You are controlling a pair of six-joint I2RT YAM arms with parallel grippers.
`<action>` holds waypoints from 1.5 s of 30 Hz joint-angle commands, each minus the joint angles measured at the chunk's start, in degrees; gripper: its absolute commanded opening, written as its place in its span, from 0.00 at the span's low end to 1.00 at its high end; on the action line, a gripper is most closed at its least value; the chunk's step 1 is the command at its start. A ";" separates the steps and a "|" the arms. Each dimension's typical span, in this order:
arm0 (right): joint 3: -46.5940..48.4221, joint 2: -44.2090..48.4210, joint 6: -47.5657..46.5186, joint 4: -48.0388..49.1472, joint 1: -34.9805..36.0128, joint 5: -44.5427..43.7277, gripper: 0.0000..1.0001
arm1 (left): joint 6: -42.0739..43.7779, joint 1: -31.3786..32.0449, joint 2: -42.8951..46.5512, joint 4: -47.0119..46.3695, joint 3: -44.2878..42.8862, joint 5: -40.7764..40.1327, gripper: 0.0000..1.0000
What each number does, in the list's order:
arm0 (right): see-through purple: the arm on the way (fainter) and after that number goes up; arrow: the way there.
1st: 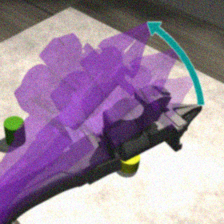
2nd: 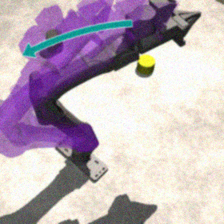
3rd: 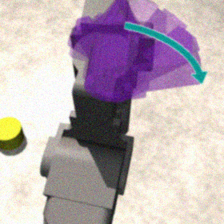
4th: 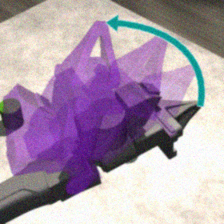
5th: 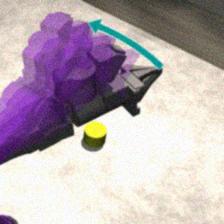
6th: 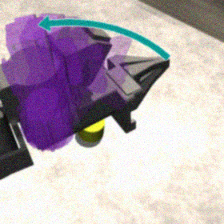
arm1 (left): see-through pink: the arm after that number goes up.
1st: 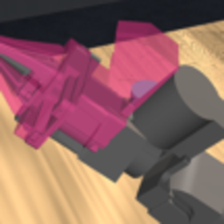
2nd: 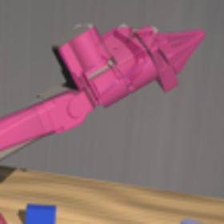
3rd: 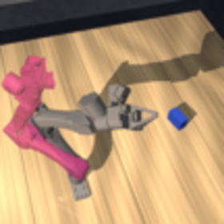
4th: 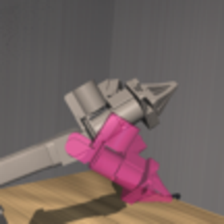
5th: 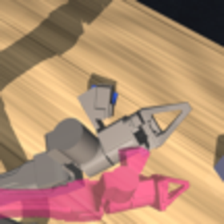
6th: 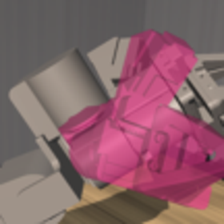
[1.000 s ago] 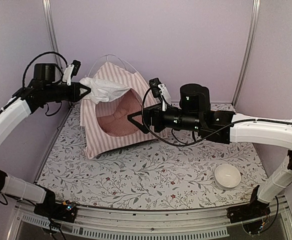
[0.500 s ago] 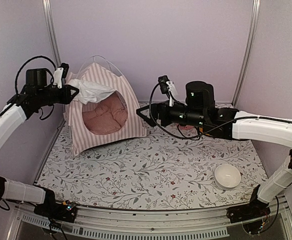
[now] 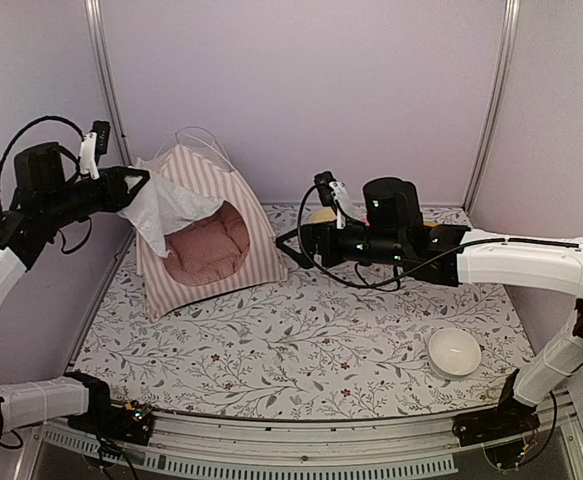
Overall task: Set up the pet tent
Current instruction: Place the tent flap in the tent, then adjust the tent flap of the tent.
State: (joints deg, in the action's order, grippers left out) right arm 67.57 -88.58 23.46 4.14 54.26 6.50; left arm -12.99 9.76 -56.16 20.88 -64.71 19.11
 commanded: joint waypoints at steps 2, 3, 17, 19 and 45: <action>0.64 -1.82 0.79 0.01 -0.48 1.74 0.96 | -5.18 2.13 4.05 3.13 3.65 4.85 0.13; 0.81 -2.12 0.75 -0.07 -0.49 1.87 0.96 | -6.26 3.23 4.65 2.59 4.59 7.40 0.12; 0.81 -3.33 1.04 -1.32 -1.08 1.55 0.96 | -7.92 14.39 6.94 -6.10 11.24 26.14 0.66; 0.69 -3.49 1.19 -1.33 -1.25 1.78 0.96 | -9.68 14.32 7.44 -9.30 11.94 29.43 0.66; 7.27 -21.81 3.45 5.65 3.33 8.23 0.94 | -13.54 14.68 16.30 0.71 20.38 19.30 0.16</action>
State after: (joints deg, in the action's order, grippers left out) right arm 70.08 -104.55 26.22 5.37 54.98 14.06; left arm -24.86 23.99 -41.43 24.18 -45.25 39.79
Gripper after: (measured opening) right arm 0.947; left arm 0.232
